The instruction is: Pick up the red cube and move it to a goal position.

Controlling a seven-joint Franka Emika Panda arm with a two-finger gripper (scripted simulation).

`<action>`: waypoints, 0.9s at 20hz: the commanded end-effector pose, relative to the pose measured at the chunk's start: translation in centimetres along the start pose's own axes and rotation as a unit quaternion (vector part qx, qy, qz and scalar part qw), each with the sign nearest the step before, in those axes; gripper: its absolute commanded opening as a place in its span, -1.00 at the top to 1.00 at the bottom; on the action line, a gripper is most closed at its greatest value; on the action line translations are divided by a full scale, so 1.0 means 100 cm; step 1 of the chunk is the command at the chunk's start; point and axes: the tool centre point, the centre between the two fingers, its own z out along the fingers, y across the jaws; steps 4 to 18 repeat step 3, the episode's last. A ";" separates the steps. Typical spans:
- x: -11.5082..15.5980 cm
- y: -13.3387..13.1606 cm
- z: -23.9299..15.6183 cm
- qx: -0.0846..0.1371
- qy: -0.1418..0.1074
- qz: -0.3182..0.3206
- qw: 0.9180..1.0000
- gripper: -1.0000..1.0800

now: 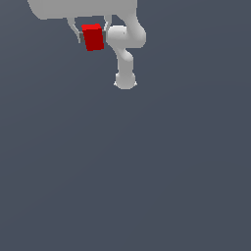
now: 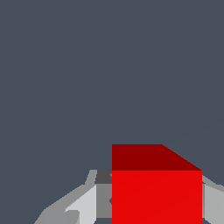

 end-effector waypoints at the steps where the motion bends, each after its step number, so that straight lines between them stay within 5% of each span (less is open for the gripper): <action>1: 0.000 0.000 -0.003 0.000 0.000 0.000 1.000 1.00; 18: 0.000 0.000 -0.004 0.000 0.000 0.000 1.000 1.00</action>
